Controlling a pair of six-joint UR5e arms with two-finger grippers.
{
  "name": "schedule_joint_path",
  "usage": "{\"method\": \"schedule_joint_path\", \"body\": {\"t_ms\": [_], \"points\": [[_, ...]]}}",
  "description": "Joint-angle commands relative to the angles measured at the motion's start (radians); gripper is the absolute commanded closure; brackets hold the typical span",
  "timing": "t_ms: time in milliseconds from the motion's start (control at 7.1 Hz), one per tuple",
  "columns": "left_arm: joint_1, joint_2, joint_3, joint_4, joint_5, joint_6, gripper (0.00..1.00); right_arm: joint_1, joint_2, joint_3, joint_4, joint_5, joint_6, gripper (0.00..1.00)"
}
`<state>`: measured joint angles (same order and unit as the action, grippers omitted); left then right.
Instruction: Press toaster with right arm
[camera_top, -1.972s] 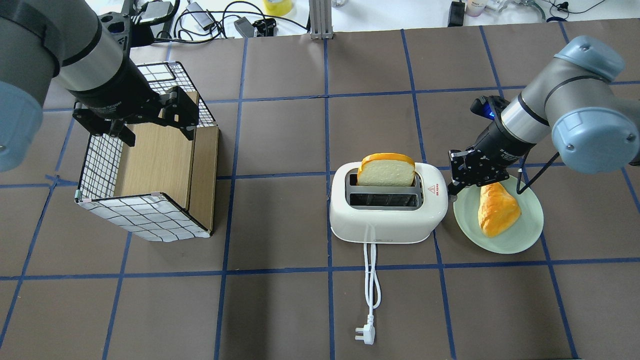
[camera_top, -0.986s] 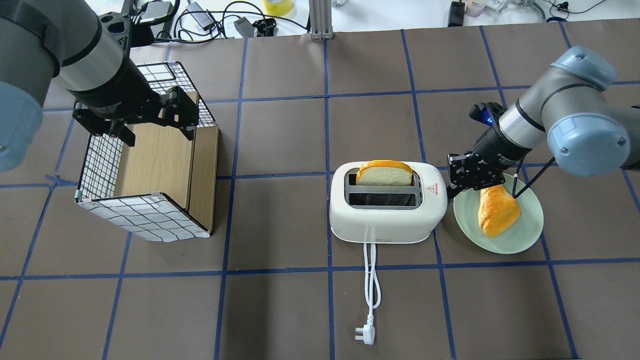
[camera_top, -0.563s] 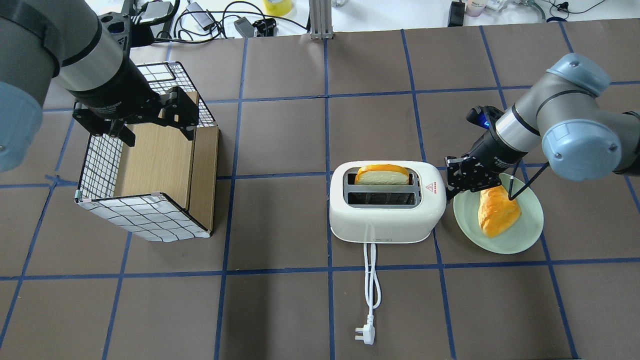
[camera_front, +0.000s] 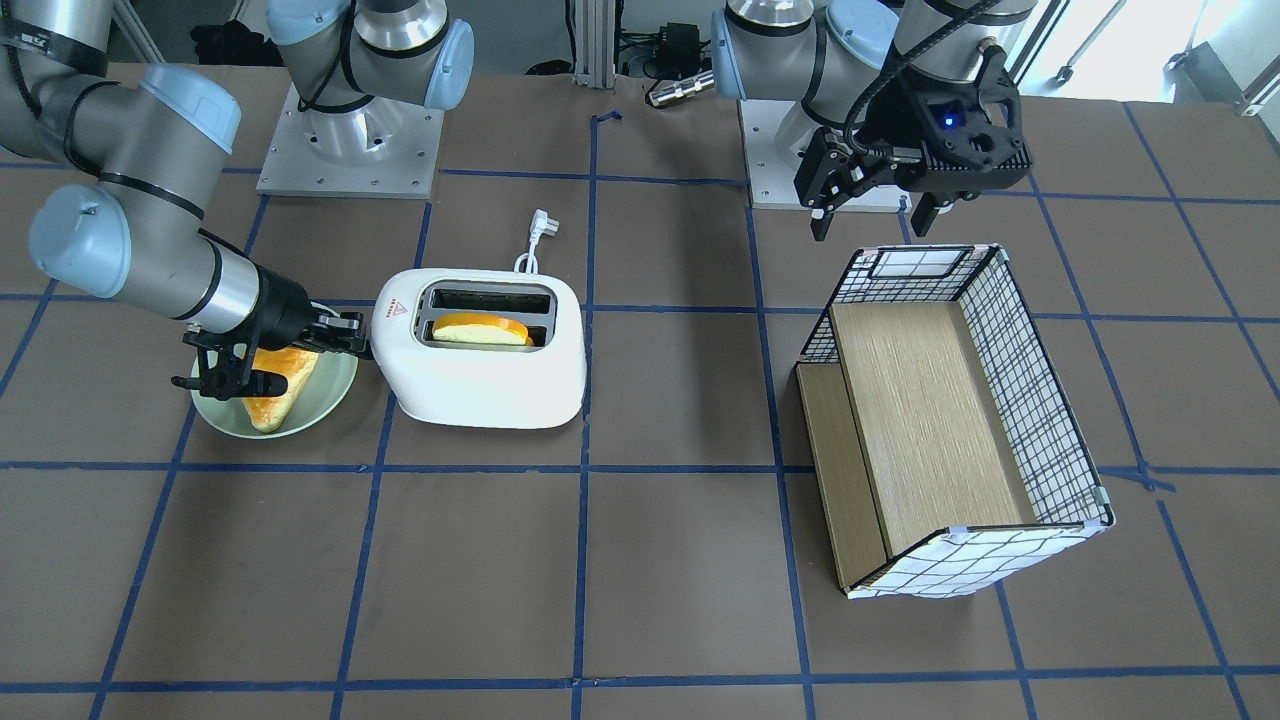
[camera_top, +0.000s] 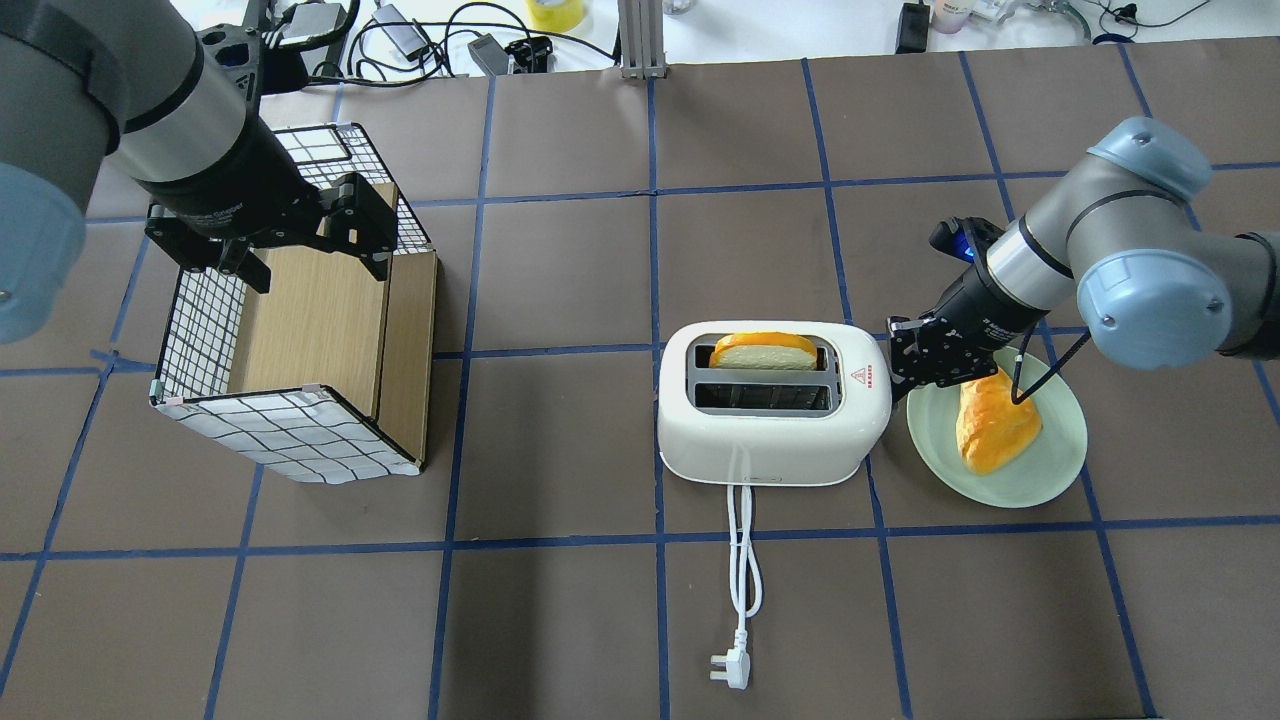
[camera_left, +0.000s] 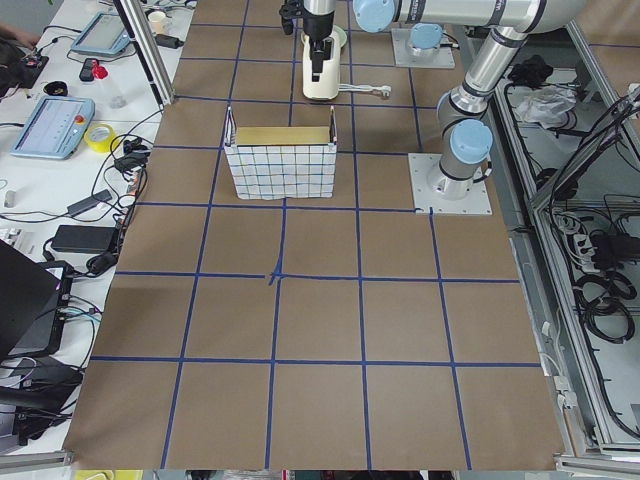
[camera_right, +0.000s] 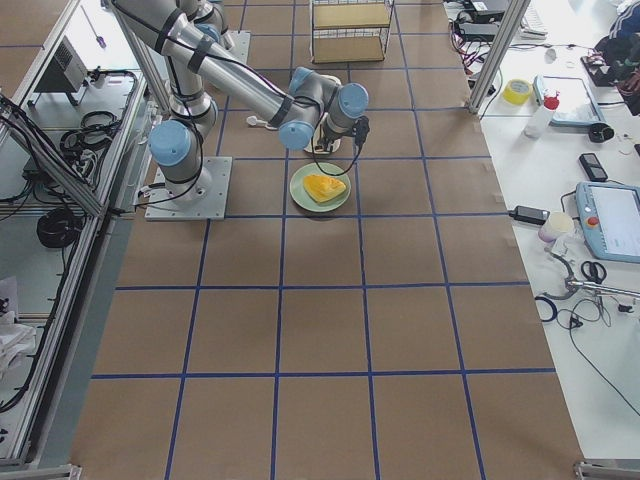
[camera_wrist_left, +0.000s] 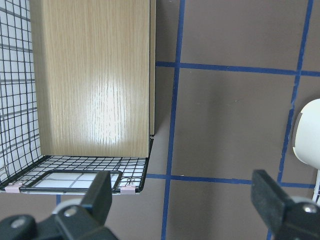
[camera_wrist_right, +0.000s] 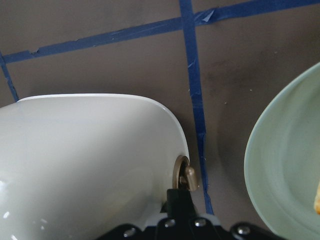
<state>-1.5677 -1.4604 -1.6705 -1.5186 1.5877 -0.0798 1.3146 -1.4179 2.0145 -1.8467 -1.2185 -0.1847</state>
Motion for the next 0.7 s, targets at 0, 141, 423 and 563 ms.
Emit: {"method": "schedule_joint_path", "body": {"t_ms": [0,141,423,563], "points": [[0.000,0.000,0.000,0.000,0.000,0.000,0.00,0.000,-0.022,-0.016,0.018,-0.021,0.051,1.00],[0.000,0.000,0.000,0.000,0.000,0.000,0.00,0.005,-0.074,-0.034,0.018,-0.050,0.103,0.85],[0.000,0.000,0.000,0.000,0.000,0.000,0.00,0.011,-0.174,-0.141,0.050,-0.215,0.133,0.12],[0.000,0.000,0.000,0.000,0.000,0.000,0.00,0.011,-0.185,-0.219,0.091,-0.222,0.134,0.00]]}}
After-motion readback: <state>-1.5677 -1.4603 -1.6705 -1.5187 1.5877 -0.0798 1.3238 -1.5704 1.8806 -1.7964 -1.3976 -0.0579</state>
